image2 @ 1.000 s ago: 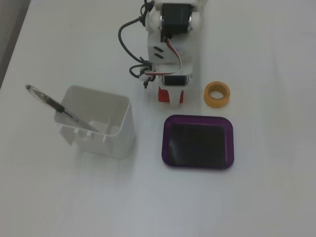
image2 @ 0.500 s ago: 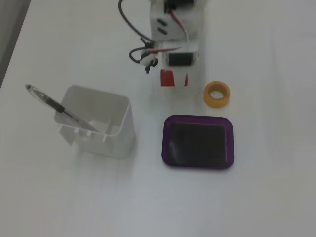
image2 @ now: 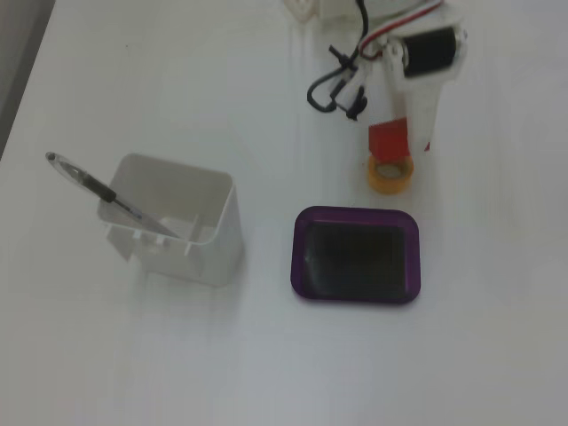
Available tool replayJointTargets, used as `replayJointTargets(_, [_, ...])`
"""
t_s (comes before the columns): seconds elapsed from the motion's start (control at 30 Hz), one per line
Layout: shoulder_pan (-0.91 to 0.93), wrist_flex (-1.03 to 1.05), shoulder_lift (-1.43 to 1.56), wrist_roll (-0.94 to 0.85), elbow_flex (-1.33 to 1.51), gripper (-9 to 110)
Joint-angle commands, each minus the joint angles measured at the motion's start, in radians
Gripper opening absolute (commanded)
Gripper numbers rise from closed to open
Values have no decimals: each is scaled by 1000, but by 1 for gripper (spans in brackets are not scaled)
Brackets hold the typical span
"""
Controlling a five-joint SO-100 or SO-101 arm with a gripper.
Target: Pick up the red cube and place it in the box.
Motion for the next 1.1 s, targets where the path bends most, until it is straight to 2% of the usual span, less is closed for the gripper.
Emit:
replayJointTargets(0.0, [-5, -87, -86, 28, -71, -1])
replayJointTargets(0.37, [241, -41, -492, 117, -479, -1])
replayJointTargets(0.67, [210, 58, -618, 120, -641, -1])
replayJointTargets(1.07, [160, 57, -624, 112, -624, -1])
